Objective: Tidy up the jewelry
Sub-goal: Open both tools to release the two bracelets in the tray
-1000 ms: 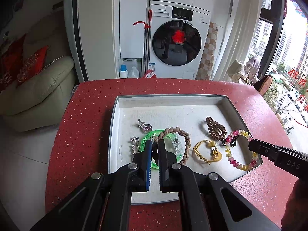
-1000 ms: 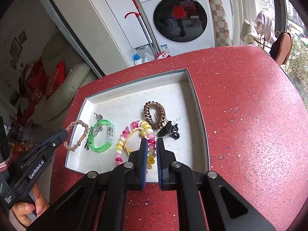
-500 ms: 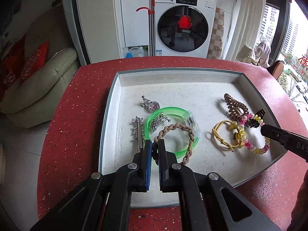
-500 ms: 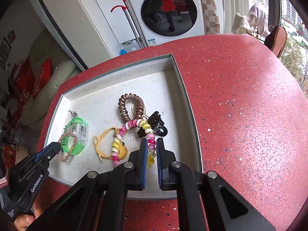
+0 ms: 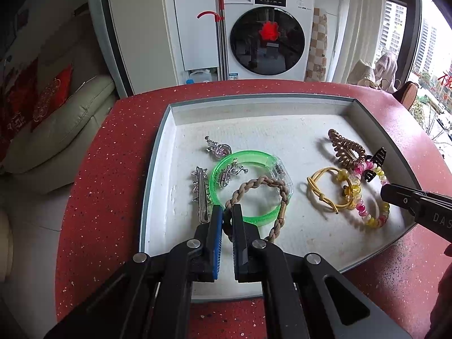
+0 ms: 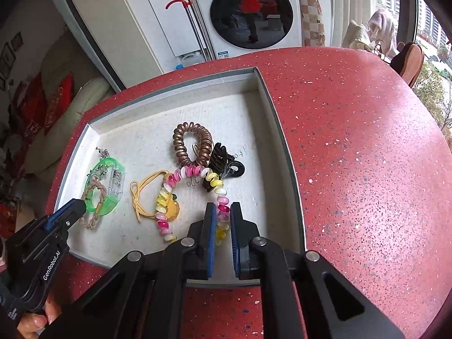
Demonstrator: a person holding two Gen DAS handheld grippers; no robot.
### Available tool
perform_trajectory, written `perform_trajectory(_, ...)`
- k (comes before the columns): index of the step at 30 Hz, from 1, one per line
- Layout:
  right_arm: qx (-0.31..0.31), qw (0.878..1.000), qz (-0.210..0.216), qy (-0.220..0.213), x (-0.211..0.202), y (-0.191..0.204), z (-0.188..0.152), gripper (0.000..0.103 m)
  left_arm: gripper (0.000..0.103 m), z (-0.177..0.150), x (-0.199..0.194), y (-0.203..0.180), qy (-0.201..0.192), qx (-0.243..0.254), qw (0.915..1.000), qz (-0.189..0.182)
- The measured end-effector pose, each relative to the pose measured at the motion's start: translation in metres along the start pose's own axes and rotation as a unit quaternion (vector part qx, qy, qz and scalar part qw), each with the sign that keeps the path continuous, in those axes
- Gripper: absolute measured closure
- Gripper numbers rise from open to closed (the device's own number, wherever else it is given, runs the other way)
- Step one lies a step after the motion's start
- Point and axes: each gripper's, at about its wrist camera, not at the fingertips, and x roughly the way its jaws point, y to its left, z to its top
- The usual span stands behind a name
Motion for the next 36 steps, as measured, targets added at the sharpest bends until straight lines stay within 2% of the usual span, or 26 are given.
perform_trajectory(2, 0.000, 1.000, 0.005, -0.006, -0.005, 0.001, 0.000, 0.059, 0.079, 0.000, -0.003, 0.001, -0.003, -0.003, 1.0000, 0.000)
perform_trajectory(4, -0.003, 1.000, 0.009, -0.016, -0.013, 0.004, -0.001, 0.052, 0.079, -0.001, -0.007, 0.002, -0.008, -0.007, 0.9999, -0.001)
perform_trajectory(11, -0.002, 0.999, 0.023, -0.038, -0.031, 0.011, -0.002, 0.050, 0.079, -0.001, -0.016, 0.008, -0.014, -0.025, 0.9996, -0.006)
perform_trajectory(19, -0.004, 0.998, 0.023, -0.050, -0.043, 0.010, -0.005, 0.050, 0.078, 0.001, -0.031, 0.011, -0.044, -0.024, 0.9987, -0.006)
perform_trajectory(28, -0.001, 0.999, 0.020, -0.049, -0.046, 0.007, -0.010, 0.049, 0.078, 0.004, -0.022, 0.005, -0.028, -0.015, 0.9994, -0.017)
perform_trajectory(36, -0.002, 0.999, 0.017, -0.051, -0.048, 0.005, -0.011, 0.049, 0.078, 0.006, -0.023, 0.003, -0.033, -0.014, 0.9991, -0.023)
